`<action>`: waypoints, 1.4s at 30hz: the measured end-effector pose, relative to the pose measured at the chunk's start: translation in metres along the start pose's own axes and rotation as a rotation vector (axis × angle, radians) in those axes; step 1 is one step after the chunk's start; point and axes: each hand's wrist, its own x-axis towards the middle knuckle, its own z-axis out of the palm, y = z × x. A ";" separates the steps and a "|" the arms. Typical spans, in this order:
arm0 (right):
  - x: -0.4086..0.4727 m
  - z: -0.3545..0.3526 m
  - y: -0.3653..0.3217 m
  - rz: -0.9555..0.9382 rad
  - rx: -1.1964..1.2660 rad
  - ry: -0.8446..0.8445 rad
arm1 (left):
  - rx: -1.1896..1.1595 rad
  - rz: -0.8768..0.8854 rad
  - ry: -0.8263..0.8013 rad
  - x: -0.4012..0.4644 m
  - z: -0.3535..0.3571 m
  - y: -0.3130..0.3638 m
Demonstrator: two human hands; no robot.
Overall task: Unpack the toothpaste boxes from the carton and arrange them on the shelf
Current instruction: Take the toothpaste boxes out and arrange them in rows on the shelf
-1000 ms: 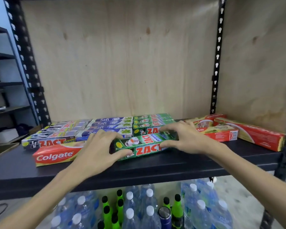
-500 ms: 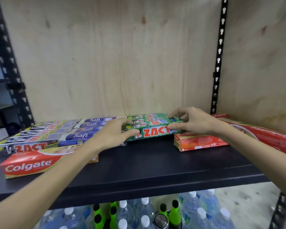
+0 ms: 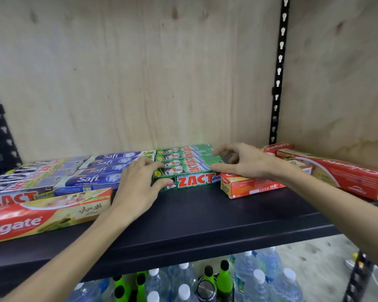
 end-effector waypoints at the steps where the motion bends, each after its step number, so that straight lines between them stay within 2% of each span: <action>1: -0.001 0.000 0.000 -0.001 -0.005 0.015 | 0.003 0.003 0.003 0.000 0.000 0.000; 9: -0.003 0.005 0.003 -0.017 -0.006 0.097 | -0.041 0.041 -0.018 -0.003 -0.009 0.001; 13: -0.005 0.007 0.001 0.010 -0.002 0.127 | 0.019 0.086 -0.090 -0.005 -0.002 0.005; 16: -0.008 0.006 -0.001 0.012 -0.004 0.132 | -0.014 0.056 -0.135 -0.006 0.000 0.000; 20: -0.008 0.006 0.000 -0.003 0.003 0.133 | 0.013 0.000 -0.082 -0.005 -0.002 -0.008; 25: -0.006 0.007 0.001 -0.012 -0.017 0.094 | -0.016 -0.018 -0.102 -0.006 0.000 -0.005; 30: -0.006 0.006 0.003 -0.019 -0.013 0.095 | 0.031 -0.014 -0.107 -0.010 0.000 0.001; 33: -0.009 0.008 -0.002 -0.002 0.036 0.155 | 0.081 0.028 -0.085 -0.012 -0.003 0.010; 38: -0.008 -0.003 -0.001 -0.007 0.334 0.380 | -0.091 0.043 0.051 0.000 -0.003 0.030; 40: -0.002 -0.024 0.011 0.011 0.469 0.395 | -0.187 0.026 0.066 0.020 0.004 0.042; 42: 0.003 -0.050 0.033 0.022 0.379 0.343 | -0.259 0.058 0.075 0.046 0.014 0.059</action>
